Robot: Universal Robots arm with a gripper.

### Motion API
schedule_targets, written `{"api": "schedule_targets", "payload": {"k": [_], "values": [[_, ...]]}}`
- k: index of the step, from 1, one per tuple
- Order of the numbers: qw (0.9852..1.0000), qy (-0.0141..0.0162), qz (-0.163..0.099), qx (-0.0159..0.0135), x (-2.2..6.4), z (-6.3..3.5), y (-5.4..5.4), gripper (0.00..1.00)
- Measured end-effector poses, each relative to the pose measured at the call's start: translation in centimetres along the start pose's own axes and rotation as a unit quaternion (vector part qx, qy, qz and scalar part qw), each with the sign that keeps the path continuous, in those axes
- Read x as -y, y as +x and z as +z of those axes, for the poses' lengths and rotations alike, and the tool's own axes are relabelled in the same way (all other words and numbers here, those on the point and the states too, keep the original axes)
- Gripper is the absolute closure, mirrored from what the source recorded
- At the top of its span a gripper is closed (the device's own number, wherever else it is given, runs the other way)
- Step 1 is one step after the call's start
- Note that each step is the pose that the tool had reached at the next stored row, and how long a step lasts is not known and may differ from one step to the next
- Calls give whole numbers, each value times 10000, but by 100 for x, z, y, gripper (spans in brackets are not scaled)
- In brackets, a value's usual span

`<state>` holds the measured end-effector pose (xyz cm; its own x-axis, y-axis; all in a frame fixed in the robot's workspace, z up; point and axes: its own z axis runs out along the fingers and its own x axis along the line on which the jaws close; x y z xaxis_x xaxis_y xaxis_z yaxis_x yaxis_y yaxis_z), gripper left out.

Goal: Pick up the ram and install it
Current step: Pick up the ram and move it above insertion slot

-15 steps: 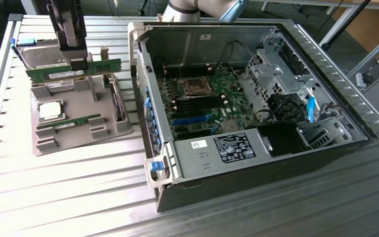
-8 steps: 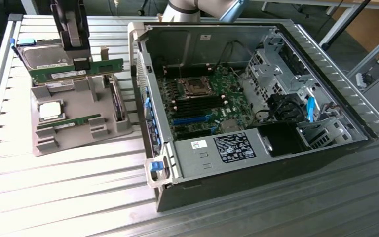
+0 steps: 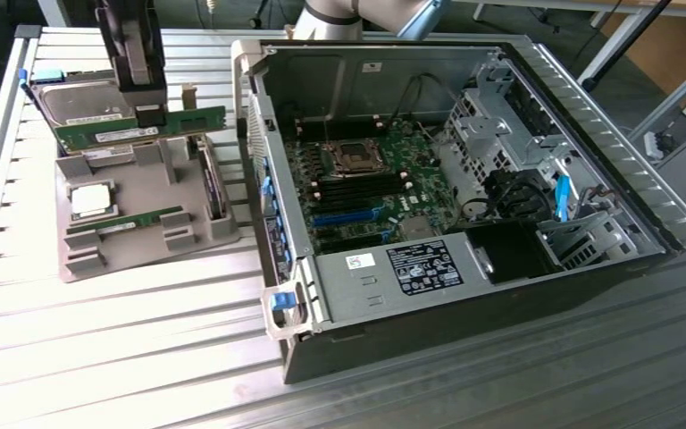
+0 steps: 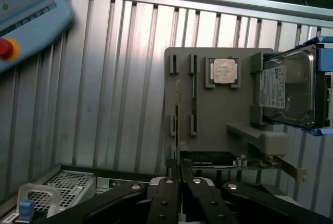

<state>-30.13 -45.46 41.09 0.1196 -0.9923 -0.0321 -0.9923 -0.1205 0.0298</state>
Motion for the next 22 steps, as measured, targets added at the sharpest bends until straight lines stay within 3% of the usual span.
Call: {"api": "schedule_targets", "payload": {"k": [22], "values": [[10000, -3, 1, -23, 92, -3, 11, 89]]}}
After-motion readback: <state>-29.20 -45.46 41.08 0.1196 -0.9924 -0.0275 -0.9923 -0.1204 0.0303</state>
